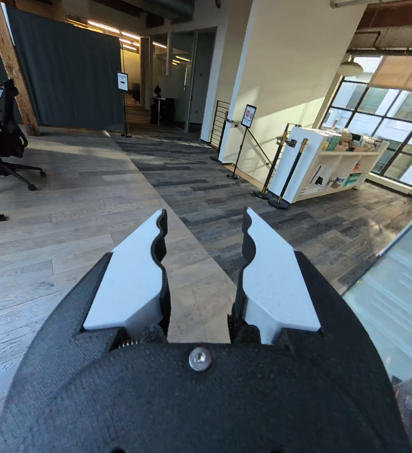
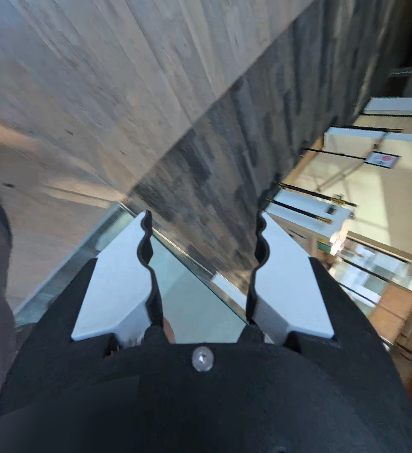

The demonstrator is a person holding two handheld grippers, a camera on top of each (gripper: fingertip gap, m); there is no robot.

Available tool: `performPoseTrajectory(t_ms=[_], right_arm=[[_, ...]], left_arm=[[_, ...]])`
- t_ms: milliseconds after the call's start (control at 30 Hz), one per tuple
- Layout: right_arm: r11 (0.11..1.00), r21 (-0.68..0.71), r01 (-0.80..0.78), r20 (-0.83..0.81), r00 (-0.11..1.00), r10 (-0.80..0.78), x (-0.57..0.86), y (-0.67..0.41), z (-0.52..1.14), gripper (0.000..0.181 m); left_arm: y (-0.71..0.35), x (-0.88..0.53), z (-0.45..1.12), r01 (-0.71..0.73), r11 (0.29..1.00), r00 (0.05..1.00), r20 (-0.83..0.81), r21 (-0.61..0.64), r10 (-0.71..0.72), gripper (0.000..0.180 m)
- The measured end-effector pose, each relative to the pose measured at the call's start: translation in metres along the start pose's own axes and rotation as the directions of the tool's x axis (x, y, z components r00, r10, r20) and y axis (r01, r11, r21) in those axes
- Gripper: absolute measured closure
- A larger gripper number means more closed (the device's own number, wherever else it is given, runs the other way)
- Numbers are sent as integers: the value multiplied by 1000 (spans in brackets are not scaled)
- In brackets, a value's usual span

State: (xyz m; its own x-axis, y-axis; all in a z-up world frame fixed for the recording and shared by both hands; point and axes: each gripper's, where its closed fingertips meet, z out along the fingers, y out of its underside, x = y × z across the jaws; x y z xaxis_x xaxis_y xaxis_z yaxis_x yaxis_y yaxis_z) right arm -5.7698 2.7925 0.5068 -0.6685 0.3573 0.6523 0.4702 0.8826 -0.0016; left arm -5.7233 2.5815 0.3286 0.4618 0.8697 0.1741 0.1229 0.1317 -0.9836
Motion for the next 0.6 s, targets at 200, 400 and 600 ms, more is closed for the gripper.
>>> performPoseTrajectory(t_ms=[200,400,600], right_arm=[[993,-55,107,-228,967,-117,67,-105,-11,100],[971,-125,205,-235,944,-230,121,-169,42,110],[941,-260,215,-206,940,-271,201,-198,127,109]], left_arm=[[-44,-91,87,59,998,996,-65,-5,-59,117],[-81,-150,180,38,999,994,-99,28,-35,119],[-72,-216,286,37,999,998,-50,-19,-38,113]])
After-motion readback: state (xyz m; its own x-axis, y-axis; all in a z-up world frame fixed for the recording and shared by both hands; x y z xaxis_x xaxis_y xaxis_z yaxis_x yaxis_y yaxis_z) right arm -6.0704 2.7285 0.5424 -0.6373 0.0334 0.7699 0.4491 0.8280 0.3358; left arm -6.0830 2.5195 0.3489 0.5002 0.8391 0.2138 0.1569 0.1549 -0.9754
